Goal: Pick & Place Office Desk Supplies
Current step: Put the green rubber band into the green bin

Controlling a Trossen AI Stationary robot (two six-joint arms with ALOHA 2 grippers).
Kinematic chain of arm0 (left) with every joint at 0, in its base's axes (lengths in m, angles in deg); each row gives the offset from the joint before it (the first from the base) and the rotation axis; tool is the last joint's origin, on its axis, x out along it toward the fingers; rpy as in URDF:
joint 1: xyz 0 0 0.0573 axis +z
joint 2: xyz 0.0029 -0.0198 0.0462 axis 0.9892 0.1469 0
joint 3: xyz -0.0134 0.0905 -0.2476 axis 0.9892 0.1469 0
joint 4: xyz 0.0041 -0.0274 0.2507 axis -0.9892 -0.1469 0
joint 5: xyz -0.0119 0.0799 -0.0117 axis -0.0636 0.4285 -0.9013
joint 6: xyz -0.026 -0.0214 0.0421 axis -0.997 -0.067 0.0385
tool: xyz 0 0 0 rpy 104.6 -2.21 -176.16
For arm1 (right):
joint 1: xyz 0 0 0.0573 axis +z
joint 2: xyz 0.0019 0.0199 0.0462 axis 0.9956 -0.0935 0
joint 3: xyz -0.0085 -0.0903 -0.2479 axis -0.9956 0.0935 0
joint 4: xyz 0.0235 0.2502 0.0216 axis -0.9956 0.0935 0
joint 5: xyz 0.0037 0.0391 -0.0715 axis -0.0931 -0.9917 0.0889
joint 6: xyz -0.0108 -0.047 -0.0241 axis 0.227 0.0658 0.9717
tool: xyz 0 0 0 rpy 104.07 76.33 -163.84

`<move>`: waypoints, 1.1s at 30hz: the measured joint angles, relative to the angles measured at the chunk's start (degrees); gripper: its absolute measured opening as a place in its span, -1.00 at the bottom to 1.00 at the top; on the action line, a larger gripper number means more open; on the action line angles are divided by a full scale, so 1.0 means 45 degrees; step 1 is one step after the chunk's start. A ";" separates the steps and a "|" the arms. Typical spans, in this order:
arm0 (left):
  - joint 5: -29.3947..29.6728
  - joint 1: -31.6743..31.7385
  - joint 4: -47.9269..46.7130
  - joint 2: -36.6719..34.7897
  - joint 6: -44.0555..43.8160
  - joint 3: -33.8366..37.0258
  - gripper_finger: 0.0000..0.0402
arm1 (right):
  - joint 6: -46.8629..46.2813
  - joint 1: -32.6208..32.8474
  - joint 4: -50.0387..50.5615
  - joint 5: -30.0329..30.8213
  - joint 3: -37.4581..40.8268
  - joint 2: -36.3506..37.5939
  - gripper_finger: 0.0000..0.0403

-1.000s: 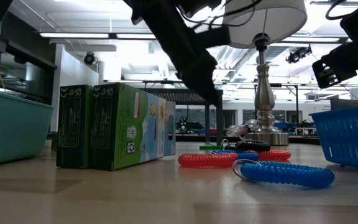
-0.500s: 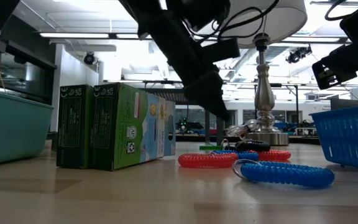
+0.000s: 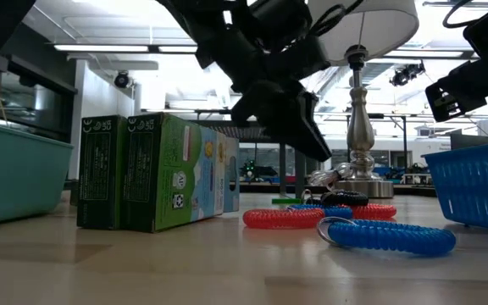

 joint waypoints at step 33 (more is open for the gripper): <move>0.0412 0.1336 -0.4373 0.0288 0.4119 -0.1797 -0.68 | 0.0000 0.0000 0.0001 0.0005 -0.0002 0.0000 -0.54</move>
